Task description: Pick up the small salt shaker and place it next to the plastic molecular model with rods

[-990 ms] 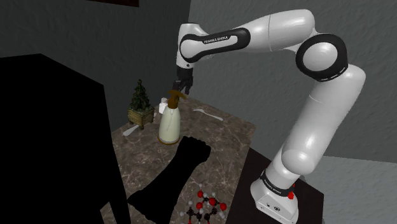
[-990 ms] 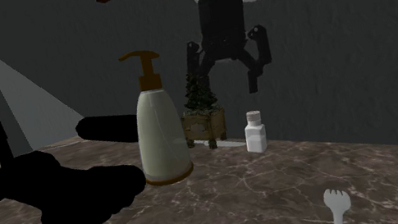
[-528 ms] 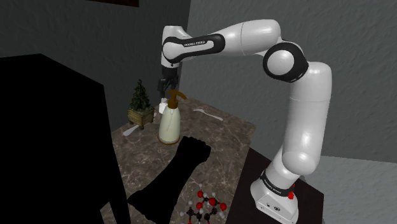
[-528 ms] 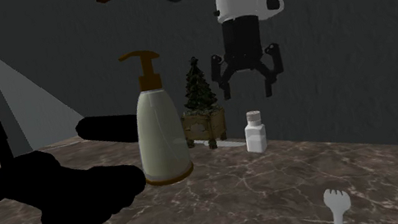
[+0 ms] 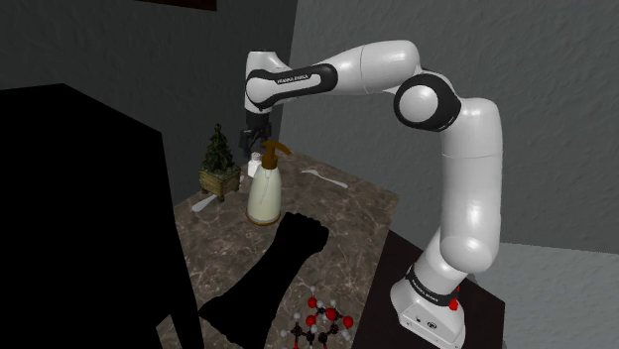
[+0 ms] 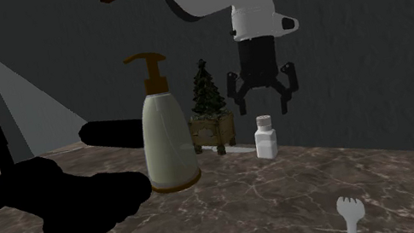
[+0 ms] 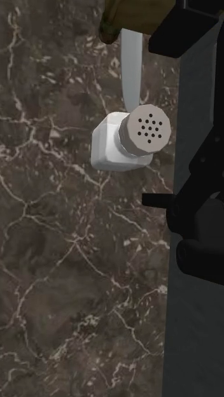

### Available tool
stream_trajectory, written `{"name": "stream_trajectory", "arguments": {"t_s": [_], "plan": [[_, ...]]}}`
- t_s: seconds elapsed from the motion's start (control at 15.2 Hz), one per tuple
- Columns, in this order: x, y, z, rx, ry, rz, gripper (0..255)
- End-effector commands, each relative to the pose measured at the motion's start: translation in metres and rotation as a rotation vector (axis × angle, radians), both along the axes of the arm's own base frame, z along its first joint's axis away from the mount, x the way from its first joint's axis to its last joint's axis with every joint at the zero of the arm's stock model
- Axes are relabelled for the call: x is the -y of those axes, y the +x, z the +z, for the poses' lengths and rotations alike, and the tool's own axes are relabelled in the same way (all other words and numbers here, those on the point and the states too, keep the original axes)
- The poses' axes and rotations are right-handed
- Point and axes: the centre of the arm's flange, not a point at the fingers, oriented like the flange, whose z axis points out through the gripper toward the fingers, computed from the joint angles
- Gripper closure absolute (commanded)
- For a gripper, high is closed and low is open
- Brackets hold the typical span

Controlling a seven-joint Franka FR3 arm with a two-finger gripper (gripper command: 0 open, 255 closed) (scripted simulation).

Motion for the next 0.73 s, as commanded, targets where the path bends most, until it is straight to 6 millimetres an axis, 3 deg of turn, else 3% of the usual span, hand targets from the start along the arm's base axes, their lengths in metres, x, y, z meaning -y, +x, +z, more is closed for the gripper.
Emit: {"name": "stream_trajectory", "arguments": {"t_s": [0.0,0.53,0.59,0.66], "plan": [[0.0007,0.0015,-0.0145,0.001,0.000,0.000,0],[0.0007,0.0014,-0.0145,0.001,0.000,0.000,0],[0.0007,0.0014,-0.0145,0.001,0.000,0.000,255],[0.0007,0.0014,-0.0145,0.001,0.000,0.000,255]]}}
